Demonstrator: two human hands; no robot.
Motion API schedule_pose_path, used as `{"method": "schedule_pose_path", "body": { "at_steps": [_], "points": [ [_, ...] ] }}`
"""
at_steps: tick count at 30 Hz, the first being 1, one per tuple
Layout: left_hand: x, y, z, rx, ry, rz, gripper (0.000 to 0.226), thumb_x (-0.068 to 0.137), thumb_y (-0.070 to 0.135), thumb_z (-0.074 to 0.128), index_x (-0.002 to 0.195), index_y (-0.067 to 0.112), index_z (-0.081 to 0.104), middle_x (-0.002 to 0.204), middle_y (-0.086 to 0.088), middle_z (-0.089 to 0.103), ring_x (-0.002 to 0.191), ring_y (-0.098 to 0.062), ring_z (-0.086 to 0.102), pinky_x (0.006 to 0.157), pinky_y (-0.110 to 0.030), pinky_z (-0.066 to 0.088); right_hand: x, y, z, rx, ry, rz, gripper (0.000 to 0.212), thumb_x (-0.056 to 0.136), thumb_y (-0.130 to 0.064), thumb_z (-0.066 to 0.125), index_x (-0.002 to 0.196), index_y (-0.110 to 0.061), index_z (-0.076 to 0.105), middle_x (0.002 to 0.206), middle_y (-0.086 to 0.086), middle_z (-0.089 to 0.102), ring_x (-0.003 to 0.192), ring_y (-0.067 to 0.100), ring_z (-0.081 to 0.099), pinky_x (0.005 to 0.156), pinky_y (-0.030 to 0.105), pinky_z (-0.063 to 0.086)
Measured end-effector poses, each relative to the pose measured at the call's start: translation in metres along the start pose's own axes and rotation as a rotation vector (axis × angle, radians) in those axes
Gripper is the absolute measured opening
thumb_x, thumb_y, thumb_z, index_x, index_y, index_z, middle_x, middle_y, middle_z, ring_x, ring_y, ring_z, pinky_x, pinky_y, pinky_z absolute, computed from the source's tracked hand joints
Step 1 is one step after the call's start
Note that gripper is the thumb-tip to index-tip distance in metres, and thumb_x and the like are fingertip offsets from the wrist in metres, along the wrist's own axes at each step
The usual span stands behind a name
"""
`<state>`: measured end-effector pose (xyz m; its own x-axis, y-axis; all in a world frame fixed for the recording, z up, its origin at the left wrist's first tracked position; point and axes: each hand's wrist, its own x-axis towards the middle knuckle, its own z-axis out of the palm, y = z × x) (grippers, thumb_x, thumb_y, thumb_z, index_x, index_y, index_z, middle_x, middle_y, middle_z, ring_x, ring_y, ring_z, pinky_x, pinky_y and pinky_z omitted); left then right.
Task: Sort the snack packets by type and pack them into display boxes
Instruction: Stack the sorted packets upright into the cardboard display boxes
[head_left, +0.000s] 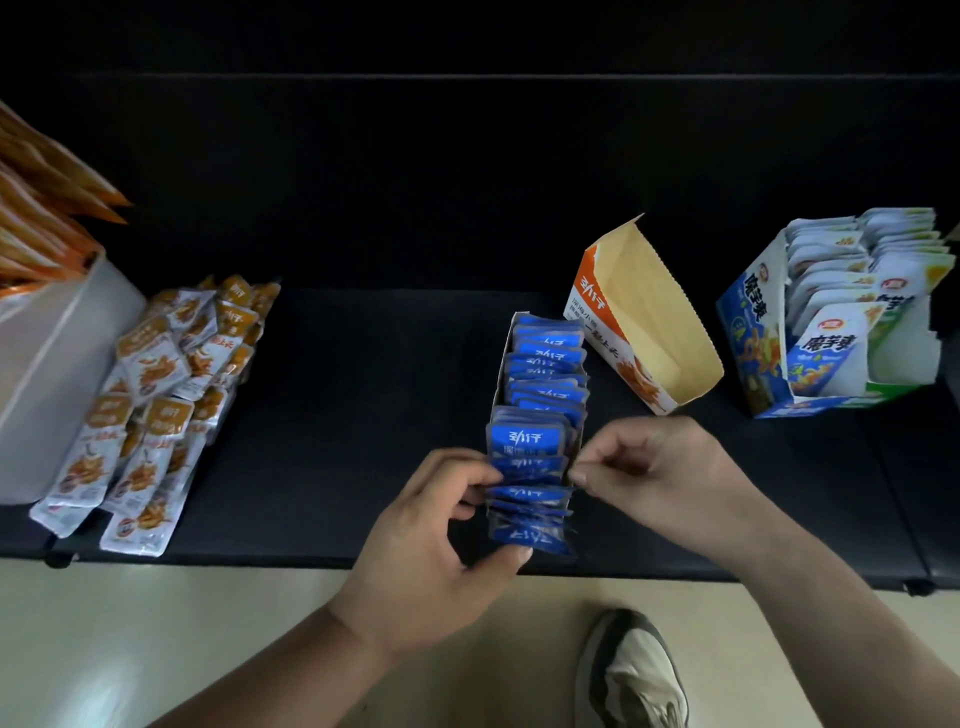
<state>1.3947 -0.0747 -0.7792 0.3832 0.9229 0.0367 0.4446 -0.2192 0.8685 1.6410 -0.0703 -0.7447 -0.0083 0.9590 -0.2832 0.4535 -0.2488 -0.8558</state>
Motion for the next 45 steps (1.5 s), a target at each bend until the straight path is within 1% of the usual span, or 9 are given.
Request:
{"method": "schedule_pose_path", "body": {
  "at_steps": [5, 10, 15, 19, 23, 28, 35, 40, 45],
  "points": [
    [0.001, 0.003, 0.001, -0.013, 0.008, -0.015, 0.064, 0.073, 0.025, 0.092, 0.129, 0.028, 0.061, 0.127, 0.018, 0.059, 0.114, -0.010, 0.066, 0.090, -0.029, 0.058, -0.001, 0.001, 0.003, 0.070, -0.077, 0.013, 0.013, 0.093, -0.027, 0.074, 0.083, -0.024, 0.082, 0.080, -0.003, 0.077, 0.077, 0.019, 0.073, 0.078, 0.041, 0.061],
    [0.002, 0.003, 0.002, -0.037, 0.002, -0.003, 0.066, 0.074, 0.024, 0.089, 0.133, 0.031, 0.061, 0.130, 0.014, 0.058, 0.114, -0.016, 0.065, 0.088, -0.037, 0.058, 0.001, -0.004, 0.008, 0.042, -0.077, -0.057, 0.012, 0.094, -0.018, 0.074, 0.088, -0.025, 0.082, 0.085, -0.011, 0.077, 0.079, 0.003, 0.070, 0.075, 0.023, 0.054],
    [0.002, 0.004, 0.000, -0.067, -0.001, -0.080, 0.088, 0.071, 0.032, 0.093, 0.144, 0.047, 0.046, 0.133, 0.017, 0.059, 0.118, -0.014, 0.064, 0.092, -0.036, 0.056, 0.000, -0.003, 0.012, 0.040, 0.038, -0.162, 0.017, 0.094, -0.011, 0.072, 0.085, -0.025, 0.072, 0.085, -0.005, 0.071, 0.078, 0.016, 0.071, 0.074, 0.038, 0.059],
    [0.007, 0.004, 0.001, -0.056, -0.046, -0.145, 0.107, 0.075, 0.038, 0.088, 0.161, 0.040, 0.025, 0.147, 0.026, 0.046, 0.136, -0.002, 0.051, 0.107, -0.034, 0.048, -0.008, -0.007, 0.033, 0.243, 0.394, 0.138, 0.023, 0.092, -0.033, 0.075, 0.113, -0.032, 0.064, 0.096, -0.002, 0.067, 0.083, 0.006, 0.064, 0.072, 0.021, 0.052],
    [0.012, 0.006, 0.007, -0.214, -0.191, -0.218, 0.112, 0.085, 0.026, 0.082, 0.163, 0.044, 0.003, 0.150, 0.028, 0.049, 0.135, 0.004, 0.052, 0.118, -0.037, 0.042, -0.012, -0.007, 0.059, 0.475, 0.297, 0.404, 0.049, 0.102, -0.054, 0.048, 0.150, -0.046, 0.045, 0.143, -0.020, 0.055, 0.126, 0.001, 0.053, 0.109, 0.025, 0.039],
    [0.019, 0.012, 0.016, -0.200, -0.207, -0.151, 0.098, 0.088, 0.012, 0.079, 0.151, 0.060, 0.020, 0.149, 0.027, 0.048, 0.132, -0.002, 0.057, 0.108, -0.031, 0.051, -0.006, -0.011, 0.070, 0.624, 0.237, 0.435, 0.064, 0.090, -0.080, 0.039, 0.147, -0.052, 0.046, 0.141, -0.012, 0.062, 0.121, 0.012, 0.065, 0.103, 0.037, 0.054],
    [0.014, 0.007, 0.015, -0.100, -0.130, -0.080, 0.099, 0.079, 0.023, 0.086, 0.159, 0.034, 0.030, 0.164, 0.020, 0.030, 0.139, -0.010, 0.052, 0.106, -0.043, 0.053, 0.004, -0.009, 0.064, 0.629, 0.154, 0.501, 0.049, 0.102, -0.049, 0.051, 0.149, -0.057, 0.039, 0.128, -0.010, 0.070, 0.105, 0.014, 0.074, 0.090, 0.040, 0.061],
    [0.017, 0.003, 0.010, 0.001, -0.137, -0.052, 0.104, 0.078, 0.027, 0.087, 0.163, 0.025, 0.027, 0.165, 0.013, 0.031, 0.147, -0.009, 0.042, 0.109, -0.041, 0.051, 0.000, -0.004, 0.061, 0.707, 0.221, 0.549, 0.029, 0.096, -0.048, 0.063, 0.123, -0.038, 0.070, 0.114, -0.003, 0.077, 0.100, 0.023, 0.077, 0.092, 0.049, 0.061],
    [0.015, 0.005, 0.010, -0.055, -0.082, -0.060, 0.107, 0.074, 0.018, 0.091, 0.161, 0.028, 0.030, 0.159, 0.016, 0.040, 0.143, -0.009, 0.048, 0.106, -0.040, 0.052, -0.010, -0.012, 0.056, 0.610, 0.326, 0.546, 0.036, 0.099, -0.056, 0.055, 0.104, -0.029, 0.077, 0.100, -0.006, 0.079, 0.089, 0.013, 0.076, 0.080, 0.034, 0.058]
  ]
}}
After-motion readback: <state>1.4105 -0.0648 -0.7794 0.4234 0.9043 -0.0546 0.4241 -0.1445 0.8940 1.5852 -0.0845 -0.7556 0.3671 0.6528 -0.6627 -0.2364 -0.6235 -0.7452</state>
